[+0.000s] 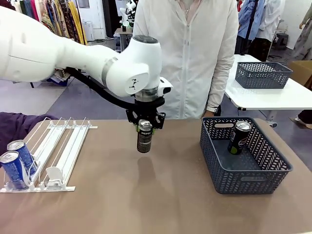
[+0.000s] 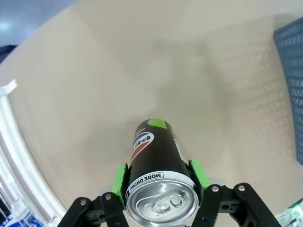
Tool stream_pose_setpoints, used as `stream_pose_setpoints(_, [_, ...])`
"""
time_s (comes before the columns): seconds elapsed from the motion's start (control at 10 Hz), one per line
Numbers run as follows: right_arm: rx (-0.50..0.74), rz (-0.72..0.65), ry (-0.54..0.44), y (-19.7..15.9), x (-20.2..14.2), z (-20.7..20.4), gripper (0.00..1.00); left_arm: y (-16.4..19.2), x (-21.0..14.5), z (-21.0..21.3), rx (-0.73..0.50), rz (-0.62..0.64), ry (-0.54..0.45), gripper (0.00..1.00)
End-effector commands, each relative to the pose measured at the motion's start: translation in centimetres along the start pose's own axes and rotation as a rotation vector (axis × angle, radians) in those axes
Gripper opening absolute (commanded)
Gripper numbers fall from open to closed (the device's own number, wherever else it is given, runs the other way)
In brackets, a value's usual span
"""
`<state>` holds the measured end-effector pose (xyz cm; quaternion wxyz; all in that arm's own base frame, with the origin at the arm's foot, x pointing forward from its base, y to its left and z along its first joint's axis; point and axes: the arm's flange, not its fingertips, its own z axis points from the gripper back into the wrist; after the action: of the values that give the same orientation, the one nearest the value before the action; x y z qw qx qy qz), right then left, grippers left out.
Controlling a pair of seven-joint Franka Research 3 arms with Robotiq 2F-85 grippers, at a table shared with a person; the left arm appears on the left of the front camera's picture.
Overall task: Retrieve and store the cans from the dispenser.
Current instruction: Pick up the last remaining can from one row of the Automatic Can Dispenser and place it in the middle of the table.
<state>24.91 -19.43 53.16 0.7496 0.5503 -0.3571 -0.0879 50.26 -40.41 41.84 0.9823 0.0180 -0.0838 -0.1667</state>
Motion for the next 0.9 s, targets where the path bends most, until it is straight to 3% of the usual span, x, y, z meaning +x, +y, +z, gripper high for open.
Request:
stream_pose_setpoints(0.0, [0.023,0.017,-0.021,0.3,0.4,-0.2,1.00,0.4,0.2,0.0,-0.078,-0.035,0.007,0.00])
stream_pose_setpoints(0.4, [0.023,0.017,-0.021,0.3,0.4,-0.2,1.00,1.5,-1.6,-1.6,-0.128,-0.020,0.021,0.00])
stream_pose_setpoints(0.5, [0.023,0.017,-0.021,0.3,0.4,-0.2,1.00,1.5,-1.4,-1.7,-0.128,-0.028,0.024,0.05])
stream_pose_setpoints(0.6, [0.023,0.017,-0.021,0.3,0.4,-0.2,1.00,1.6,-1.7,-1.6,-0.122,-0.024,0.030,0.63])
stream_pose_setpoints(0.7, [0.023,0.017,-0.021,0.3,0.4,-0.2,1.00,1.7,-1.5,-1.6,-0.111,-0.025,0.024,1.00])
stream_pose_setpoints(0.8, [0.023,0.017,-0.021,0.3,0.4,-0.2,1.00,2.1,-1.9,-0.9,-0.103,-0.009,0.001,1.00])
